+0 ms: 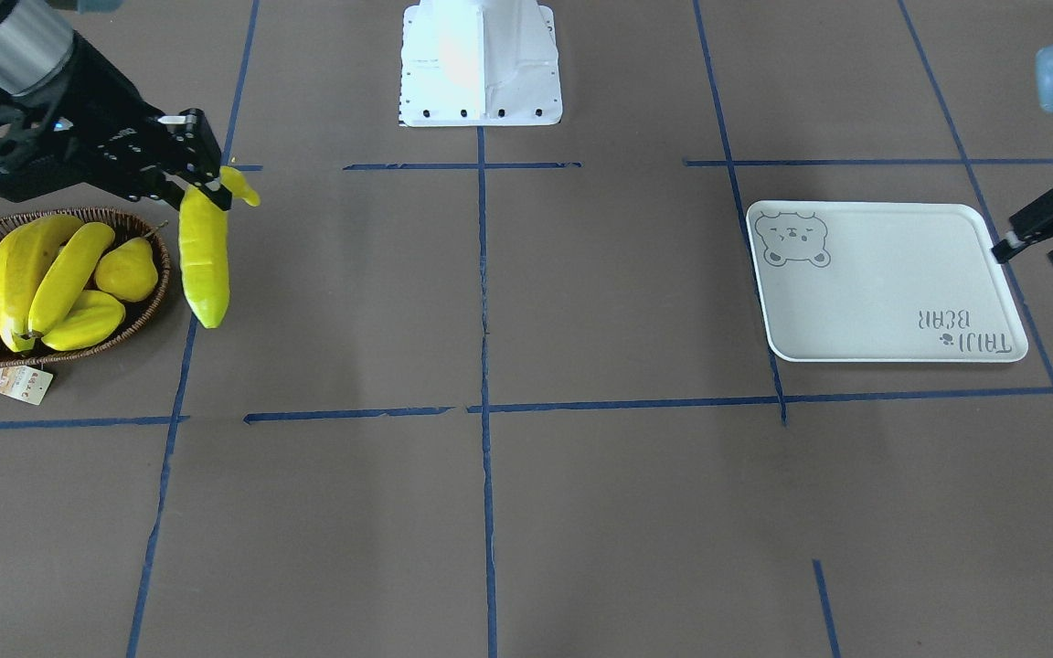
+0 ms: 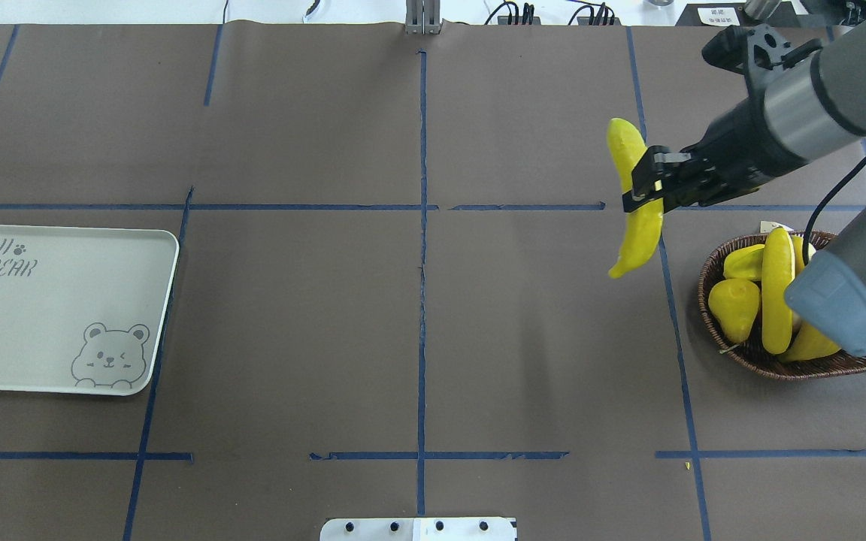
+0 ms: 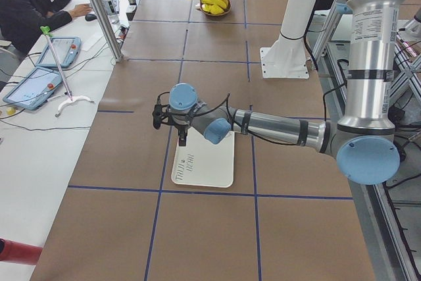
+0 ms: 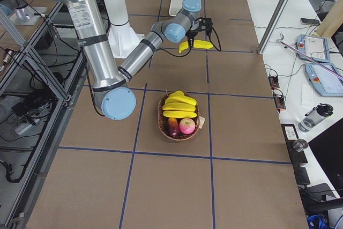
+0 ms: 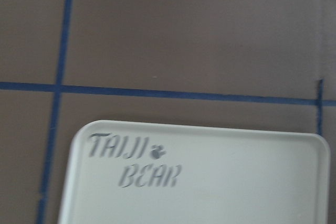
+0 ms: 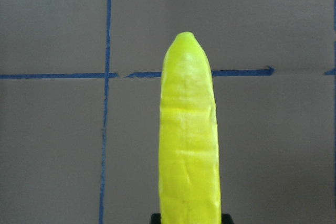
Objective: Transfer all bananas from basket to plate
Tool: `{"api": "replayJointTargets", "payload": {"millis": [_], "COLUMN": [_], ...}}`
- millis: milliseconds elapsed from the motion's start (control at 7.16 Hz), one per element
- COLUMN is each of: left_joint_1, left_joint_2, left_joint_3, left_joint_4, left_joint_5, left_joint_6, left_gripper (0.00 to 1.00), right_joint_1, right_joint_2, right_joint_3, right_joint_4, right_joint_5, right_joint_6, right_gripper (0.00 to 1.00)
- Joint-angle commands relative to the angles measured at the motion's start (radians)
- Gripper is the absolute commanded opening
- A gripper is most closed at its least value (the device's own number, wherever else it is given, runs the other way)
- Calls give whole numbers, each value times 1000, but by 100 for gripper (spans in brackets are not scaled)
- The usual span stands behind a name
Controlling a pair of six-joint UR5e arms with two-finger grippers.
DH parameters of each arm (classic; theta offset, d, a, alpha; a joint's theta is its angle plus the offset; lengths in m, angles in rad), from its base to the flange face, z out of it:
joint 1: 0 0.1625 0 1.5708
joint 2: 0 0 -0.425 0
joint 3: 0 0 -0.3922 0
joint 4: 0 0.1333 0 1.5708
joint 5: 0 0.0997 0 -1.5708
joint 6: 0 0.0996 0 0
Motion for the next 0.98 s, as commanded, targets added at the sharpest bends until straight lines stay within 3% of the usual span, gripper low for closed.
{"api": "replayJointTargets", "payload": {"millis": [0, 419, 838], "left_joint_1": [146, 301, 465], "left_joint_2": [-161, -367, -475], "left_joint_3": [-13, -14, -51], "left_joint_4": [-93, -286, -329], "left_joint_5": [15, 79, 159], "left_joint_6": [-366, -897, -1064], "left_gripper": [100, 100, 99], "right_joint_1": [-161, -341, -398], "right_joint_2": [23, 127, 202], "right_joint_3": [-20, -26, -43], "right_joint_4": [186, 240, 242], "right_joint_5": [-143, -333, -379], "right_joint_6": [208, 335, 336], "right_gripper": [1, 1, 1]}}
